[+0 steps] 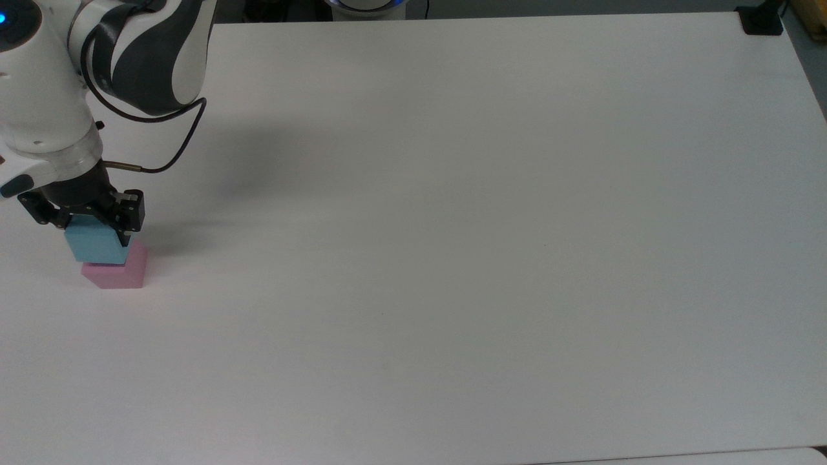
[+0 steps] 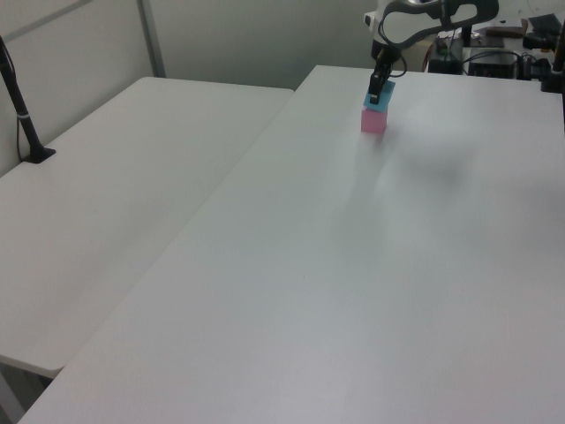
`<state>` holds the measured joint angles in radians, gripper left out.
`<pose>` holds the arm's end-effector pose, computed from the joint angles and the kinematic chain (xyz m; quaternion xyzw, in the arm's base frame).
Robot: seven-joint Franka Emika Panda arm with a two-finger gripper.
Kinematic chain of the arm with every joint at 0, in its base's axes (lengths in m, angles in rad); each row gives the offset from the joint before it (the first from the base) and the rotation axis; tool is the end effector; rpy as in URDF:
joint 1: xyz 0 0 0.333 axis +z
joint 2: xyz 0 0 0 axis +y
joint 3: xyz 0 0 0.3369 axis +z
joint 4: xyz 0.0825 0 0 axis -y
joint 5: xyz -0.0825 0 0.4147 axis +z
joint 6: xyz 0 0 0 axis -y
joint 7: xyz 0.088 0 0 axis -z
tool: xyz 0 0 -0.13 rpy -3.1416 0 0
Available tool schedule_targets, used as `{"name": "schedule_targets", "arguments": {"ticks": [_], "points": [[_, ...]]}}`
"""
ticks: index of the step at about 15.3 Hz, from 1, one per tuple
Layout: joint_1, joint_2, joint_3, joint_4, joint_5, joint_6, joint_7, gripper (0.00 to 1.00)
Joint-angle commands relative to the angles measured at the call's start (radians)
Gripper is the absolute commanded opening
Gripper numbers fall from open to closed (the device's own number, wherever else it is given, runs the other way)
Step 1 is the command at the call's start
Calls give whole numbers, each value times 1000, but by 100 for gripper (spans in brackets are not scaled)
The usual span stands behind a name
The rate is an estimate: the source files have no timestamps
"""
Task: Put blue cube on pink cube
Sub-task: 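Lower the blue cube onto the pink cube and open the gripper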
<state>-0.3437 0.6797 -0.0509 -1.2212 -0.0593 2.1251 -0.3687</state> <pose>0.7501 -0.3049 0.3803 0.9928 0.0072 0.0884 0.0808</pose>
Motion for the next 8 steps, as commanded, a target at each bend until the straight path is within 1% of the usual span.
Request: {"name": "schedule_targets", "arguments": {"ticks": [1,3,6,7,8], "points": [[20,12,-24,19,1,13,17,40],[19,12,-24,15,1,24,20,53],[19,15,-24,12,1,35,22,59],[19,15,-24,8,-1,51,23,73],[19,15,-24,2,-1,65,24,78]]}}
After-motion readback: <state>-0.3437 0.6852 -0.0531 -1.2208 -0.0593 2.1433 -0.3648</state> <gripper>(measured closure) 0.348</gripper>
